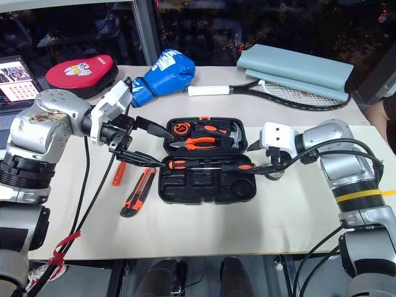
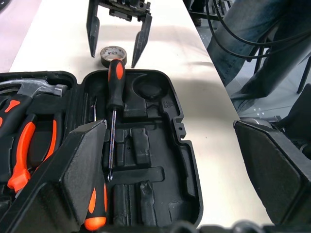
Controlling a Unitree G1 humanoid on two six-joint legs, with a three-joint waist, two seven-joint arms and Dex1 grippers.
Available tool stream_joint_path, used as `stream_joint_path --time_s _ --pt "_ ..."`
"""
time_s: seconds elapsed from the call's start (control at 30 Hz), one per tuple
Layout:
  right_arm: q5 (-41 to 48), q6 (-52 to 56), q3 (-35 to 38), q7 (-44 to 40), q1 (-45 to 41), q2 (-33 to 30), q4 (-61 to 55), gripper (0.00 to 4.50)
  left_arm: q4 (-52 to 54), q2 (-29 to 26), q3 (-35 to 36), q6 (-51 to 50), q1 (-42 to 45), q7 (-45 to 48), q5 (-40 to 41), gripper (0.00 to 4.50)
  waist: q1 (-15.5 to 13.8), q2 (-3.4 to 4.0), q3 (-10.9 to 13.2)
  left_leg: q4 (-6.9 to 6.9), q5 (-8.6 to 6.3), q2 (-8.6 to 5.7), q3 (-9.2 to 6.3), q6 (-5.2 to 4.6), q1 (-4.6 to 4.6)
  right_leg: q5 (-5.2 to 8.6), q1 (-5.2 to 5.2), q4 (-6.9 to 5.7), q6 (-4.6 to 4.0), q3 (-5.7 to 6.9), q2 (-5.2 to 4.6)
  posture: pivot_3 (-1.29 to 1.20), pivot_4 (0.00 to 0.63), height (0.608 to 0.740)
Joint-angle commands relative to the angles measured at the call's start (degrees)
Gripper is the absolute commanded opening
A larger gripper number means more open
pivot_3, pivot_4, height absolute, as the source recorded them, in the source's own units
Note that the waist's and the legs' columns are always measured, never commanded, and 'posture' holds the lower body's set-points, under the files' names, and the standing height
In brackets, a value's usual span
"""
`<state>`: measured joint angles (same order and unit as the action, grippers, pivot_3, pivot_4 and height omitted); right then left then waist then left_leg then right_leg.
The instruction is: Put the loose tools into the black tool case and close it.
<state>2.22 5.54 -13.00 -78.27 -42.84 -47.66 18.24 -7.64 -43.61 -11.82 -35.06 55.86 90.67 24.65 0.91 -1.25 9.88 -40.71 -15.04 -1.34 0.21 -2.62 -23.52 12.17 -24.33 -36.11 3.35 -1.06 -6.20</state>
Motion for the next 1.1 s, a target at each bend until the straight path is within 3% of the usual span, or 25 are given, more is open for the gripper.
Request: stream_joint_path --time_s 0.03,0.13,0.27,0.3,0.57,1.03,1.1 --pt "-0.4 -0.9 0.2 0.1 -1.1 0.6 0.7 3.32 0.4 -0.2 1.1 1.0 1.3 0.1 -0.1 4.5 0.0 0.0 0.0 0.0 0.0 0.0 0.0 0.0 0.0 0.0 0.0 0.0 0.0 0.0 0.0 0.0 0.15 0.736" --pt "-0.9 -1.8 0.0 0.0 -1.1 1.4 1.3 2.57 0.7 -0.4 1.2 1.0 1.0 0.0 -0.1 4.5 0.0 0.0 0.0 0.0 0.0 0.0 0.0 0.0 0.0 0.0 -0.01 0.0 0.0 0.0 0.0 0.0 0.15 0.736" --pt "-0.5 -1.8 0.2 -0.9 -1.0 2.2 0.6 1.14 1.1 -0.6 1.3 0.8 0.9 -0.2 -0.1 4.5 0.0 0.0 0.0 0.0 0.0 0.0 0.0 0.0 0.0 0.0 0.0 0.0 0.0 0.0 0.0 0.0 0.15 0.736" --pt "0.1 -1.4 0.3 -1.3 -1.1 2.6 0.1 1.02 1.1 -0.6 1.3 0.7 0.9 -0.3 -0.1 4.5 0.0 0.0 0.0 0.0 0.0 0.0 -0.01 0.0 0.01 0.0 0.0 0.0 0.0 0.0 0.0 0.0 0.15 0.736" --pt "-1.3 -0.8 -0.3 -0.5 -2.5 4.5 -0.2 1.02 1.2 -0.6 1.4 0.7 1.1 -0.6 -0.2 4.5 0.1 0.0 0.0 0.0 0.0 -0.01 -0.01 0.0 0.0 0.0 -0.02 -0.03 0.0 0.0 0.0 0.0 0.15 0.736" --pt "-1.8 -2.3 -0.3 -1.8 -2.4 1.8 0.8 1.02 0.1 0.3 1.1 1.3 1.9 -1.1 -0.5 4.5 0.0 0.0 0.0 0.0 0.0 -0.01 -0.01 0.0 0.0 0.0 -0.01 -0.02 0.0 0.0 0.0 0.0 0.15 0.736" --pt "-1.5 -1.7 -0.2 -1.8 -2.7 1.9 0.9 2.03 0.1 0.4 1.1 1.4 2.0 -1.2 -0.5 4.5 0.0 0.01 0.0 0.0 0.0 -0.01 -0.01 0.0 0.0 0.0 -0.01 -0.03 0.0 0.0 0.0 0.0 0.15 0.736"
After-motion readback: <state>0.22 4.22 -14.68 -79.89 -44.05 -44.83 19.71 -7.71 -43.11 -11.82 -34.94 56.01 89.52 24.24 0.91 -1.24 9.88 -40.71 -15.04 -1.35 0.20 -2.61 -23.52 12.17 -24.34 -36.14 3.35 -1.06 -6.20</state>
